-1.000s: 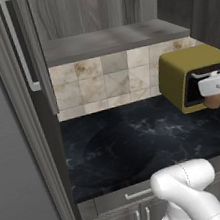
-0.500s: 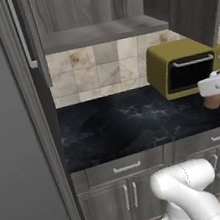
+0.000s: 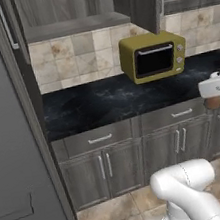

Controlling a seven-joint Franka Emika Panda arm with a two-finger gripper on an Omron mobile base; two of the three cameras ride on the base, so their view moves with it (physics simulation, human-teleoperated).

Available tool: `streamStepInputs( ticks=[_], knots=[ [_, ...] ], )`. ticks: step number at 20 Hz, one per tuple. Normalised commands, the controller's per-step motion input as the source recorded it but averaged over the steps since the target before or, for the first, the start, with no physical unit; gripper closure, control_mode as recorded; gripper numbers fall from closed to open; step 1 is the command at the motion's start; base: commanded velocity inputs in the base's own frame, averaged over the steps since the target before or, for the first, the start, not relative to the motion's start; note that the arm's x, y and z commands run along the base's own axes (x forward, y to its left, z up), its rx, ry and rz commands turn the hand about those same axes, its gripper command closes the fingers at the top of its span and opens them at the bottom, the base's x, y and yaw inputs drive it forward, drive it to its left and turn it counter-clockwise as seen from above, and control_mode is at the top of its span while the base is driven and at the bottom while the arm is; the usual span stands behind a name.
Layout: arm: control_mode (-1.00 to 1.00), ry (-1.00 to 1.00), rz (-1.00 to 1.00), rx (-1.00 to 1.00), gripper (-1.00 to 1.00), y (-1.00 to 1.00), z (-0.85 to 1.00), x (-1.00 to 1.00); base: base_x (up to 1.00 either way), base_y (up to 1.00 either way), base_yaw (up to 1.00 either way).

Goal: Retrieve the shaker from the cabinet and place it next the steak on a plate on the dining table.

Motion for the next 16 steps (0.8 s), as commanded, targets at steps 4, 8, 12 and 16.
streamStepInputs(
  ticks=[4, 8, 12, 16],
  knots=[
    [1.0, 0.0, 0.0, 0.0, 1.0, 0.0, 0.0, 0.0, -0.47, -0.49, -0.3],
    [1.0, 0.0, 0.0, 0.0, 1.0, 0.0, 0.0, 0.0, -0.19, -0.47, -0.31],
    [1.0, 0.0, 0.0, 0.0, 1.0, 0.0, 0.0, 0.0, -0.1, -0.33, -0.4],
    [1.0, 0.0, 0.0, 0.0, 1.0, 0.0, 0.0, 0.0, -0.11, -0.24, -0.47]
  ],
)
